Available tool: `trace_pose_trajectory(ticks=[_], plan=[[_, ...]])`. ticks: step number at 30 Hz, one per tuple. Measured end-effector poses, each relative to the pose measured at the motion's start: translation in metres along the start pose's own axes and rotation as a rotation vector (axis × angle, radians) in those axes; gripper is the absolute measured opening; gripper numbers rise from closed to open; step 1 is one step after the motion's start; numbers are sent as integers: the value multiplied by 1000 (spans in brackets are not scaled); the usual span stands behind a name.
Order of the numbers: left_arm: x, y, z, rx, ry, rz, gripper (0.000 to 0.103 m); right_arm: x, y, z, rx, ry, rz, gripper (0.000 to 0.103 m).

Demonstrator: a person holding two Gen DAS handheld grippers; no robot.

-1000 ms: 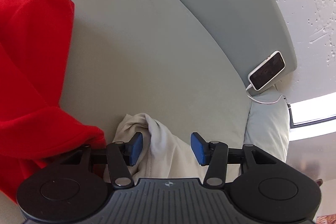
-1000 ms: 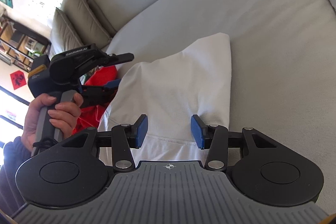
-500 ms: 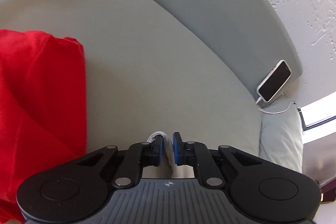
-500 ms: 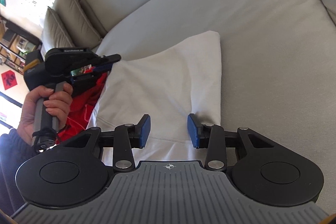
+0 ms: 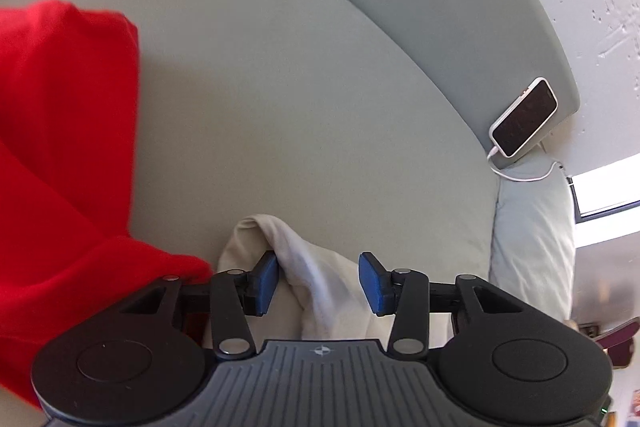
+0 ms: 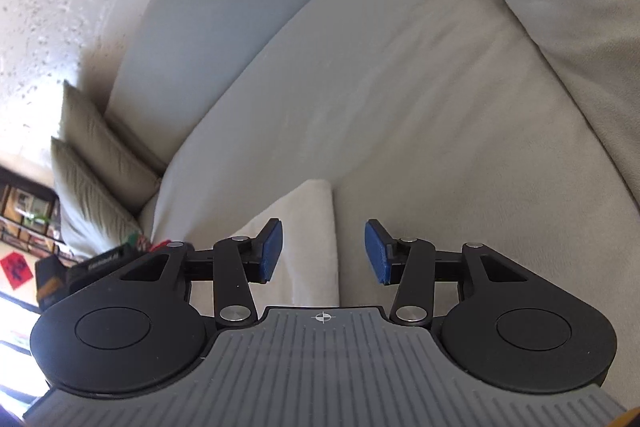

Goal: Fold clothes
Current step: 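Fold the held edge over the shirt with the left gripper and open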

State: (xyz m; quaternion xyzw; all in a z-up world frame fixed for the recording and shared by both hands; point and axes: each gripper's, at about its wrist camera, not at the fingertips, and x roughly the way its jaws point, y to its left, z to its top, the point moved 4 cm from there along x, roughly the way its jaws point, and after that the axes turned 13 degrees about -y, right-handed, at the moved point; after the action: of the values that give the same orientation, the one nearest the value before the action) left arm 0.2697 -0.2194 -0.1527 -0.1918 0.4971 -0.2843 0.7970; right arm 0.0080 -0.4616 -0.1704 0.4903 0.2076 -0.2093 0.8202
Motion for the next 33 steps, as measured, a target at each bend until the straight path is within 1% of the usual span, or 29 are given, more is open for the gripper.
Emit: trace_pose_trajectory(ticks=[1, 2, 3, 4, 5, 6, 7, 9, 10, 12, 13, 14, 15, 16, 17, 18, 21, 22, 24, 25, 26, 27, 28, 30, 31, 32, 33], plan=[[2, 0, 0, 1, -3, 0, 37, 9, -2, 2, 23, 3, 10, 48], [3, 0, 1, 8, -10, -1, 27, 17, -2, 3, 34, 8, 19, 48], [2, 0, 1, 19, -21, -2, 20, 26, -1, 4, 36, 14, 27, 48], [1, 0, 2, 32, -30, -3, 6, 33, 1, 5, 34, 15, 34, 48], [-1, -1, 3, 55, -40, -4, 6, 39, 4, 5, 15, 13, 32, 42], [-2, -3, 4, 83, -53, -5, 5, 44, 7, 4, -10, 10, 25, 12], [-4, -4, 4, 118, -71, -7, 4, 49, 9, 4, -34, 7, 12, 4], [-9, -9, 5, 232, -145, -15, 4, 49, 13, 4, -80, -28, 2, 4], [-9, -9, 2, 283, -166, -7, 5, 49, 15, 4, -111, -51, -10, 3], [-5, -10, -5, 361, -180, 39, 7, 50, 19, 1, -176, -82, -46, 3], [-2, -10, -10, 398, -181, 73, 11, 53, 20, -1, -201, -78, -68, 4], [-4, -12, -12, 408, -183, 100, 19, 54, 22, -1, -215, -75, -81, 6], [-7, -13, -12, 401, -184, 123, 21, 53, 24, -1, -222, -74, -88, 12], [-11, -15, -13, 394, -186, 146, 27, 49, 27, 1, -231, -73, -102, 18], [-17, -17, -13, 388, -196, 165, 38, 43, 31, 3, -241, -74, -121, 32], [-29, -19, -13, 390, -206, 178, 40, 34, 36, 5, -260, -83, -131, 42], [-67, -28, -20, 420, -248, 153, 39, 5, 50, 4, -327, -93, -101, 44], [-80, -31, -23, 431, -264, 142, 33, -4, 54, 3, -349, -95, -89, 44], [-102, -43, -39, 486, -290, 89, 26, -14, 63, -6, -403, -77, -77, 43], [-107, -51, -50, 518, -291, 67, 20, -16, 69, -14, -439, -72, -73, 43], [-109, -58, -62, 556, -291, 56, 17, -16, 75, -22, -480, -71, -69, 41], [-106, -60, -73, 599, -292, 85, 16, -17, 81, -30, -520, -70, -64, 38], [-100, -60, -83, 643, -291, 134, 18, -15, 88, -39, -551, -59, -51, 35], [-89, -60, -102, 731, -289, 233, 17, -10, 95, -59, -606, -6, -19, 33], [-82, -53, -108, 730, -260, 292, 14, -5, 95, -70, -643, 22, -39, 33], [-75, -41, -112, 702, -216, 355, 13, -1, 93, -80, -675, 48, -78, 33], [-77, -35, -115, 677, -204, 377, 13, -2, 93, -87, -705, 53, -104, 33]])
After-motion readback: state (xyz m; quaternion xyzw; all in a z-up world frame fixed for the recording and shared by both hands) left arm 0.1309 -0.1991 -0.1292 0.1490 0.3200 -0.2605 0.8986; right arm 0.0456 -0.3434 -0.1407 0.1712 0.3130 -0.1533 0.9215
